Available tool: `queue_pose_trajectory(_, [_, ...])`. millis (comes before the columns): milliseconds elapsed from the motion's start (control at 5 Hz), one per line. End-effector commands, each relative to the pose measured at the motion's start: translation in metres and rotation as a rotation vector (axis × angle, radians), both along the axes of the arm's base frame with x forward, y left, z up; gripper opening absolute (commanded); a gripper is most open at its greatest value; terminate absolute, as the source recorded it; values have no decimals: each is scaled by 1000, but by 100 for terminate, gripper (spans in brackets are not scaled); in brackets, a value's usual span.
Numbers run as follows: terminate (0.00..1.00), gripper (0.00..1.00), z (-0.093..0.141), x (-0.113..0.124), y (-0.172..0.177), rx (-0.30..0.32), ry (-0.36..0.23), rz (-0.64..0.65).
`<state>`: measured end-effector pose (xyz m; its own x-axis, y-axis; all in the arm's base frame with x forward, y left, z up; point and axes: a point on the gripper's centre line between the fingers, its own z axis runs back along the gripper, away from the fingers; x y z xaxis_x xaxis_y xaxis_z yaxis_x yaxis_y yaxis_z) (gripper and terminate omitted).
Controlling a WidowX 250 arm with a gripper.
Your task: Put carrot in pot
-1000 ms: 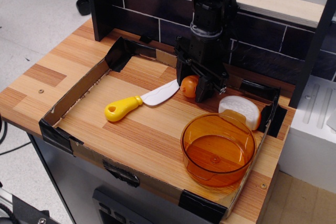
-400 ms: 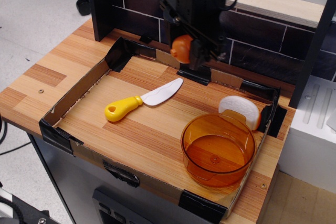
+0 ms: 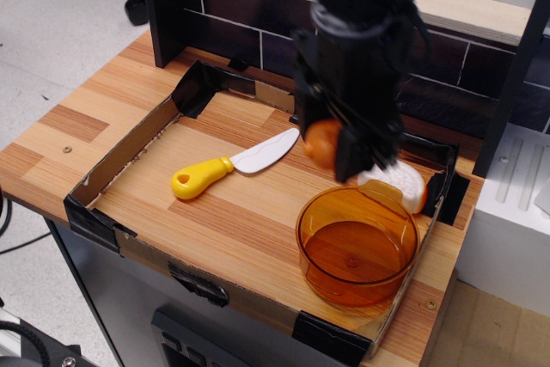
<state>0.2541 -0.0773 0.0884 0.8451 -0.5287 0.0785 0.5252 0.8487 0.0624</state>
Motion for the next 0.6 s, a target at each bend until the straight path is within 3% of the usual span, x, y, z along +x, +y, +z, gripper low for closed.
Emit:
queue_pose_trajectory(0, [0, 0, -23, -11, -12, -12, 73, -27])
queue_pose_trajectory(200, [0, 100, -33, -12, -11, -2, 67, -26])
queue_pose_trajectory(400, [0, 100, -31, -13, -9, -11, 72, -22])
